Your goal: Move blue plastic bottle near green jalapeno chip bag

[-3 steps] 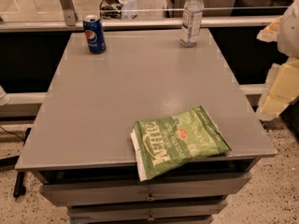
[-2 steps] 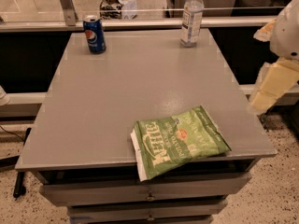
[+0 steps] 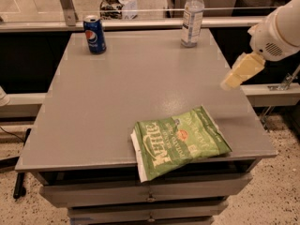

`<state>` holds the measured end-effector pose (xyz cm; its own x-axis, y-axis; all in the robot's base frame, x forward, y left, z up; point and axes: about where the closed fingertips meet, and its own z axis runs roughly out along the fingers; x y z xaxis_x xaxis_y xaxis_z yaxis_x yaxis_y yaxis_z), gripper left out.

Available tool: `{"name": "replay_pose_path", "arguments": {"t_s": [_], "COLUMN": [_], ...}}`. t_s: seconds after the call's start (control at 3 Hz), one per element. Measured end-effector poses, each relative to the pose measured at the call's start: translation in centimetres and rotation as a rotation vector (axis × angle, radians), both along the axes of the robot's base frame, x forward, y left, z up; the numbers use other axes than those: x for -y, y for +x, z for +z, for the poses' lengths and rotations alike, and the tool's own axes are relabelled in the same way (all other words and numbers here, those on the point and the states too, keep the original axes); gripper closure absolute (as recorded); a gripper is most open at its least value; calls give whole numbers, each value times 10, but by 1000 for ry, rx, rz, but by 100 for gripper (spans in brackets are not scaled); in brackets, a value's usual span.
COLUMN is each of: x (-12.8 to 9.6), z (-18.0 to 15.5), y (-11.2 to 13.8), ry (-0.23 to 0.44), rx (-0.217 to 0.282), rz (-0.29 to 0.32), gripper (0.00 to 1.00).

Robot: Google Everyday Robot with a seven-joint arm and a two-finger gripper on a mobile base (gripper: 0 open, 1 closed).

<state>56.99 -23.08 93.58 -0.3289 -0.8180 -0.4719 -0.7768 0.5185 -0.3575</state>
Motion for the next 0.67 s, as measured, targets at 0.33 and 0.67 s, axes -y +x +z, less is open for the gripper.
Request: {"name": "replay_pose_path", "arguments": {"t_s": [0.33,0.67], "x": [7,5], "z": [-9,-12], "y": [58,114], "ry": [152,367], "rx": [103,183], "rz": [-60,-102], "gripper": [0,0]}}
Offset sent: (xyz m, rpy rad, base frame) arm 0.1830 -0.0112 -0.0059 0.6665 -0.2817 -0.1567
